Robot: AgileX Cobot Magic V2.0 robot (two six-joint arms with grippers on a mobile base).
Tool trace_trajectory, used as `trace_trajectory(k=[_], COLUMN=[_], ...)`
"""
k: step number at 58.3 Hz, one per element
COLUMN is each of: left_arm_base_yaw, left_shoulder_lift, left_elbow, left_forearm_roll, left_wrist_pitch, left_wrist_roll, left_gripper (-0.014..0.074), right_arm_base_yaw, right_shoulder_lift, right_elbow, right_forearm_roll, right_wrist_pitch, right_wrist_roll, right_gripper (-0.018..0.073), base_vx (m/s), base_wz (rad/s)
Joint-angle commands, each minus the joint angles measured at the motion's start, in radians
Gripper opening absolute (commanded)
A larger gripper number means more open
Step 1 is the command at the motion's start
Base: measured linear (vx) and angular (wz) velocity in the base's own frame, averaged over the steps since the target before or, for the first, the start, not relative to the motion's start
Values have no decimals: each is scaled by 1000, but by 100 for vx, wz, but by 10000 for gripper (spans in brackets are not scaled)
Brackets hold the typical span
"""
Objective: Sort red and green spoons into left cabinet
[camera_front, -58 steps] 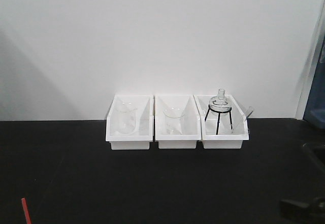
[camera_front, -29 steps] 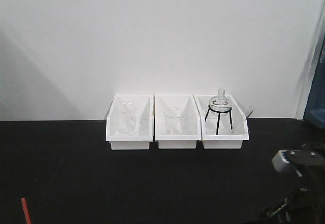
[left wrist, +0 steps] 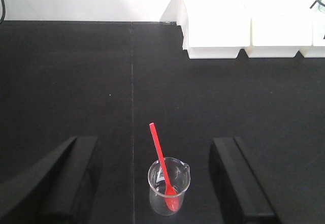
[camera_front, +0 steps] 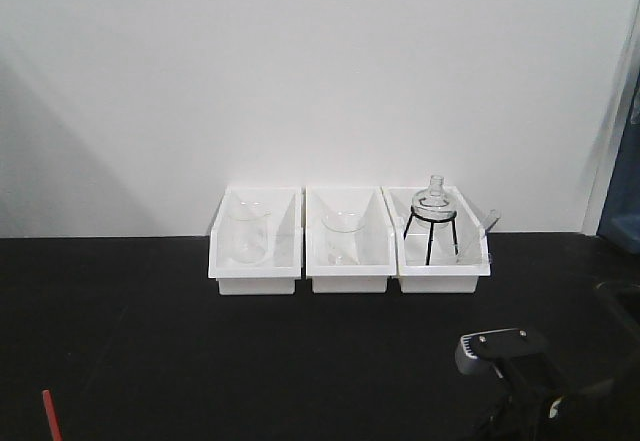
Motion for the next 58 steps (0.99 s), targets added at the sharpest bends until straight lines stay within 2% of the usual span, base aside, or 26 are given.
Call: trace_trajectory(k=[1,29,36,50,58], left_arm_base_yaw=[2,2,2,2,2], left_shoulder_lift=[2,2,2,2,2], left_elbow=[-30,-30,-30,-30,-30], left_forearm_roll=[-4,-4,-4,-5,-6], left_wrist_pitch=[-67,-47,-47,-47,-44], left_wrist_roll=[-4,-4,-4,-4,-6], left_gripper=[585,585,585,585,585], right_arm_base_yaw=[1,1,1,1,1], right_shoulder_lift=[13,126,126,126,122], right_elbow=[-32,-32,-36,-36,-36], right_forearm_roll=[13,40,48,61,61], right_wrist_pitch=[-68,-200,-215,-219,-221], right_wrist_roll=[-2,-5,-5,-13,-15], right_gripper=[431,382,277,-14,-9], base_vx=[0,0,0,0,0], base_wz=[0,0,0,0,0])
